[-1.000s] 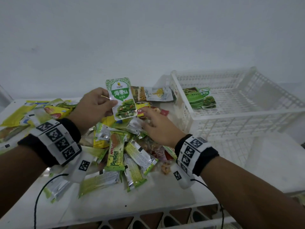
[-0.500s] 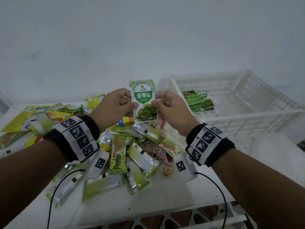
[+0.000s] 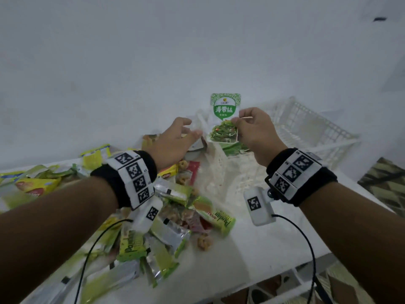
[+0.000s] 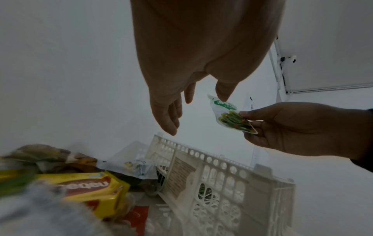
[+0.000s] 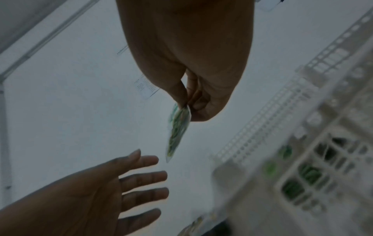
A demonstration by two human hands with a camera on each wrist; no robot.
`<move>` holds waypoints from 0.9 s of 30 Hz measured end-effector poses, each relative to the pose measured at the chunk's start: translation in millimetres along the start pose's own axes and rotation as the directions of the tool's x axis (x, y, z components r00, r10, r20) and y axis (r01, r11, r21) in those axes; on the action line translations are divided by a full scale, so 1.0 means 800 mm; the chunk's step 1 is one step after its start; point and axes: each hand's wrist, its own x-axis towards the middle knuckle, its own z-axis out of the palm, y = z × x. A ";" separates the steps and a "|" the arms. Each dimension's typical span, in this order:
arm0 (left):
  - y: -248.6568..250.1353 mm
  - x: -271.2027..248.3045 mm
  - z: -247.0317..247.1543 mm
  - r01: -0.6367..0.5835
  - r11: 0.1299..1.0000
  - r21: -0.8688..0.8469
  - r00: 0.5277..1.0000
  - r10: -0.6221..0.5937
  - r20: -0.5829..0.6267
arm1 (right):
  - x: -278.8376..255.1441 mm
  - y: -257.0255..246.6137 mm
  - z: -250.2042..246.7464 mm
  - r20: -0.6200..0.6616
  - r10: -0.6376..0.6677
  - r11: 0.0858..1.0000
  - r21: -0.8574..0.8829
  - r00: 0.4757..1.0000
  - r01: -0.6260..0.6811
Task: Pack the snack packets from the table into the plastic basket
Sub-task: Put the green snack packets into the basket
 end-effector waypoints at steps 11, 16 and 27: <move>0.016 0.104 0.091 0.278 0.950 0.143 0.961 -0.275 -0.036 | 0.165 0.011 -0.068 0.221 0.088 0.974 -0.225 0.971 -0.037; 0.011 0.126 0.103 0.322 0.939 0.120 0.946 -0.316 -0.071 | 0.200 0.022 -0.072 0.301 0.180 0.959 -0.265 0.936 -0.099; -0.014 0.136 0.122 0.302 0.936 0.178 0.952 -0.305 -0.014 | 0.263 0.046 -0.080 0.408 0.239 0.805 -0.590 0.881 0.054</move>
